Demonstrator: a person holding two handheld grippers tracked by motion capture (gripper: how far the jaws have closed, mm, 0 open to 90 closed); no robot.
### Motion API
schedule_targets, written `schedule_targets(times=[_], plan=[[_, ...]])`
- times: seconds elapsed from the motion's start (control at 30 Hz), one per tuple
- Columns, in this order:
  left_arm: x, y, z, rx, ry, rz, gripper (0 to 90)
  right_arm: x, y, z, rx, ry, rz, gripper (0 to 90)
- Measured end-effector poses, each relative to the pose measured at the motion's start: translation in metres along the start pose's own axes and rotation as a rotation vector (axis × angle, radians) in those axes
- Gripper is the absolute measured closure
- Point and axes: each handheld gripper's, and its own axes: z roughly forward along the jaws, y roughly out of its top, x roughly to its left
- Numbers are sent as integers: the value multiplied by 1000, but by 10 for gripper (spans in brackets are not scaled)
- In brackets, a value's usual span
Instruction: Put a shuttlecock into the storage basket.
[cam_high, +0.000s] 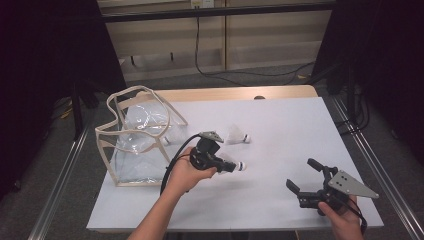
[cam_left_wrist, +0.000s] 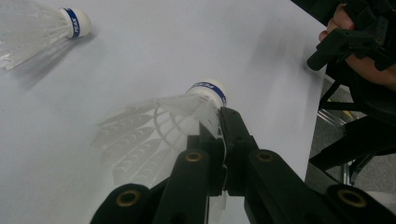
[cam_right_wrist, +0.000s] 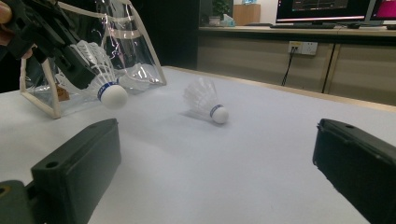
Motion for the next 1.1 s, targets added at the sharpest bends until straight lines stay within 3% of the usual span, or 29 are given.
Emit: schedule_targets(times=[0.2,0.23,0.27,0.43,0.57,0.63,0.7,1.1], plan=[[0,5,-8,8,9,8,893,0,0,0,0,0,0,5],[-1,6,-10,9,27,5,893,0,0,0,0,0,0,6],[1,7,-11,2,0,1,893,0,0,0,1,0,0,5],[-1,12,-18,12,24,6,893,0,0,0,1,1,1,6],[0,16,-22,9,10,-1,893,0,0,0,1,1,2,6],[-1,18,-24,24,34,-2,893,0,0,0,1,1,2,6],[-1,20,-26,23,8,-2,893,0,0,0,-1,1,-1,6],[-1,29,-40,30,22,-8,893,0,0,0,0,1,2,7]])
